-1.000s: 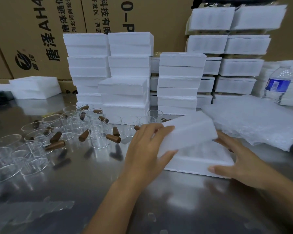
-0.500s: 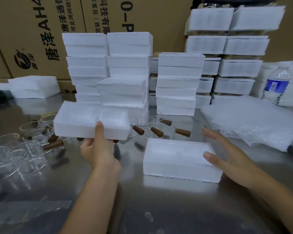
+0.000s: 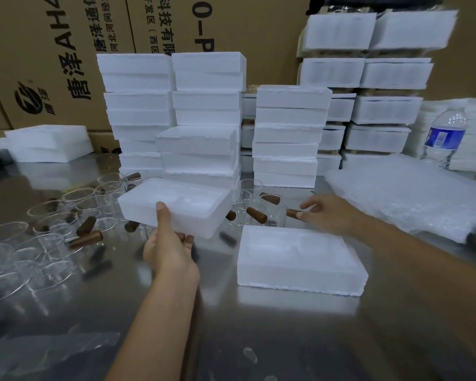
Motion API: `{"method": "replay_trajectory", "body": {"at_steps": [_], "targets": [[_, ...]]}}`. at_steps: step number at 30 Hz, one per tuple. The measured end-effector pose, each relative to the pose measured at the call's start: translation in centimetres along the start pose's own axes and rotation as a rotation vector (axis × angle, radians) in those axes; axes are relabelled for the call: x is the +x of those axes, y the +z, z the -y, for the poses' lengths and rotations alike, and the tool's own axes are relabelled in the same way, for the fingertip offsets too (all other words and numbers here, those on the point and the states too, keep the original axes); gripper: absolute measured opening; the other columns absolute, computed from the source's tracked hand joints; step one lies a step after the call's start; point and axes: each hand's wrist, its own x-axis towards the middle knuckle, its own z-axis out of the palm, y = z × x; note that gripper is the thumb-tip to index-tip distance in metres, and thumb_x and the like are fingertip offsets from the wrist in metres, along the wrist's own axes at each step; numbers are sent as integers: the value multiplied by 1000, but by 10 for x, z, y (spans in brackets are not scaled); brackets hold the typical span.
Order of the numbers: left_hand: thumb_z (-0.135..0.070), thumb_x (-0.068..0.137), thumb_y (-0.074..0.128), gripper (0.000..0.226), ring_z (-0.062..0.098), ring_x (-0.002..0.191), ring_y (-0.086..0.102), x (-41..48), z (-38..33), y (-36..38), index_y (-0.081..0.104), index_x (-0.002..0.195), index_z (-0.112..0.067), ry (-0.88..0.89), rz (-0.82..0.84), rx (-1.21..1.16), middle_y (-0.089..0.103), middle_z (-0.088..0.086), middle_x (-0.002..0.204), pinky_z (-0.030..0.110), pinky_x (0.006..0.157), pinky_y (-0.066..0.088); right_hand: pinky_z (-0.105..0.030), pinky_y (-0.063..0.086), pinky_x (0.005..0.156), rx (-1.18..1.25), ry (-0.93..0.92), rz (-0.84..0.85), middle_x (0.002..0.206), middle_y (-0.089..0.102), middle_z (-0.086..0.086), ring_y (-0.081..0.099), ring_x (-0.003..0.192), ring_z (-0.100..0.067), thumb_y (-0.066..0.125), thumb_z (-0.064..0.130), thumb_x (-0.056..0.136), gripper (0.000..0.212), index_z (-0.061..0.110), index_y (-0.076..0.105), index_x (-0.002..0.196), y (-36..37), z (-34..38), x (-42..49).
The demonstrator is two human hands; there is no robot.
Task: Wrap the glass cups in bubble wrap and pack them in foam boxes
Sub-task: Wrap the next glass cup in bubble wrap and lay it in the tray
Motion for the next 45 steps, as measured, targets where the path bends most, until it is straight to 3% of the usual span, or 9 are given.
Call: {"method": "replay_trajectory", "body": {"at_steps": [6,13,17,21,25,28,33,41,45], "targets": [[-39,83,70,30,7,72,65,6,4,2,56,80,-13,24,-12,-26,62,-1,83,21,65,56,-24,36,54,-155,14,10,65,58,-2,48,57,-12,60,26,90,30,18,61,61,6,2,11],[-35,83,71,29,13,77,67,9,6,3,56,78,-12,48,-15,20,65,3,80,24,72,58,-31,43,65,-151,0,-170,71,58,1,53,65,-17,54,33,94,20,24,62,78,5,-7,6],[-38,81,73,38,10,68,63,7,7,4,57,99,-9,65,-77,80,62,0,79,21,65,56,-26,36,54,-31,-13,-336,65,53,4,48,59,-13,50,30,96,22,21,57,78,-1,-4,-5],[-40,82,70,44,6,62,48,-3,8,4,37,95,-15,347,-175,237,46,-3,82,14,59,42,-22,35,55,227,-105,-417,70,55,9,47,62,-8,47,25,97,26,15,61,77,-8,5,-31],[-34,87,66,36,-6,55,40,-32,4,10,30,85,-30,813,176,345,35,-7,77,8,57,38,-7,35,56,261,-234,-309,77,60,13,51,71,0,48,27,96,19,29,61,82,-11,11,-65],[-48,78,65,36,-3,69,49,-56,12,9,34,95,-39,934,575,517,44,-15,87,17,64,46,-5,36,55,233,-308,-233,77,63,13,53,68,2,51,29,94,19,40,57,80,-13,10,-90],[-74,59,67,77,-18,114,40,-77,33,6,19,119,-66,709,930,874,33,-45,122,2,86,36,-4,36,66,277,-371,-144,73,63,13,56,78,7,52,28,91,13,30,64,88,-21,2,-110],[-63,67,68,48,-12,97,59,-76,33,6,49,109,-48,383,1007,916,61,-31,105,16,82,43,-2,41,74,323,-310,140,86,70,16,62,85,6,51,56,73,34,31,70,84,-45,-16,-97],[-74,55,62,59,-5,98,59,-74,29,8,50,105,-45,413,855,891,63,-27,101,15,75,41,-5,41,73,264,-222,-266,92,69,14,61,91,-2,58,45,85,18,31,68,91,-61,-46,-67]]}}
